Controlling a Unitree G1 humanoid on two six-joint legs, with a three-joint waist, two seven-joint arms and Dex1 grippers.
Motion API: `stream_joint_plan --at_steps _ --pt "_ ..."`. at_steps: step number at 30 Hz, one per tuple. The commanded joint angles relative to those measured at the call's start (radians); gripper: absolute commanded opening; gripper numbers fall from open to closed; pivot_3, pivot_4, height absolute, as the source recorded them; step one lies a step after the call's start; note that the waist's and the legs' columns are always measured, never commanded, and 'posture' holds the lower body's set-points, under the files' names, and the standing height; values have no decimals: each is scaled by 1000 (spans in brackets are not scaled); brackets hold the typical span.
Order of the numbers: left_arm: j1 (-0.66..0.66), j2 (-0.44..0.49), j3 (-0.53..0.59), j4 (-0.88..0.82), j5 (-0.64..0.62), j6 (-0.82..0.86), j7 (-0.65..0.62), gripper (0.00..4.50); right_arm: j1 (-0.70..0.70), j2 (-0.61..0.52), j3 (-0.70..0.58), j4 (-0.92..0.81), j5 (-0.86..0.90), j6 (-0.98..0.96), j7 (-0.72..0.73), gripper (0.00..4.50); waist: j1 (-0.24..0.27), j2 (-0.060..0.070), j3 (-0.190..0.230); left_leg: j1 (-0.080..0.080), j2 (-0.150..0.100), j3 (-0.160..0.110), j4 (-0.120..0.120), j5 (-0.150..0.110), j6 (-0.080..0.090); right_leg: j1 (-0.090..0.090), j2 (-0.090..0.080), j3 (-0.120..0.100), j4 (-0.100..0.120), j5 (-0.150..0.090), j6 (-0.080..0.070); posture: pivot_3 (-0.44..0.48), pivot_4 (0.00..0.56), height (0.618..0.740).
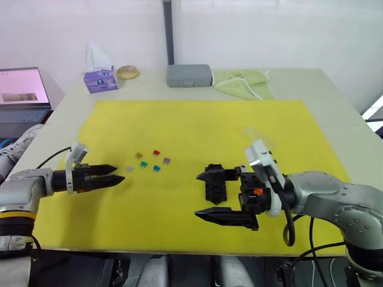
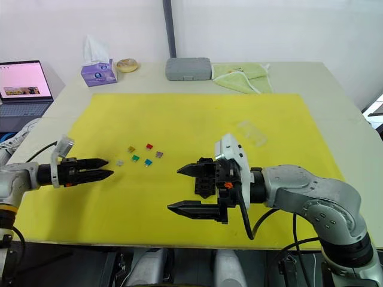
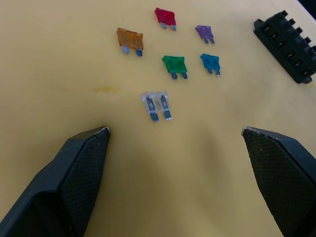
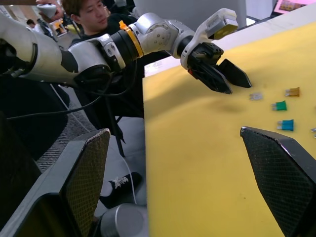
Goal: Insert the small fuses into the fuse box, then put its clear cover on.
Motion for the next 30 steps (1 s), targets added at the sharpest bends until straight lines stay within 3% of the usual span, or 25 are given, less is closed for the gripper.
stream_joint_plan --at_steps 1,19,22,29,30 --pt "-36 -21 -58 43 24 -28 -33 4500 7 -5 -16 -14 4 -32 -17 4480 1 0 0 0 0 0 0 0 0 0 0 0 0 0 0 0 150 740" --pt "-92 -87 -183 73 52 26 -126 4500 35 -7 -5 -33 -39 -87 -98 4480 5 0 -1 0 -1 -1 0 0 0 2 -2 -1 -1 0 0 0 150 740" --pt "-98 -99 -178 90 59 23 -122 3660 33 -8 -7 -36 -34 -86 -113 4500 4 0 -1 0 -2 -1 0 0 0 3 -2 -1 -2 0 0 0 150 740" --pt "-112 -105 -154 140 69 17 -117 93 16 -12 -4 -34 -37 -85 -131 4500 0 0 -1 0 -1 -1 1 -2 3 3 -1 -1 -2 0 0 0 150 740" --pt "-116 -102 -149 146 67 20 -117 33 13 -13 -3 -32 -38 -85 -131 4500 0 0 -1 0 -1 -1 1 -2 3 3 -1 -1 -2 0 0 0 150 740"
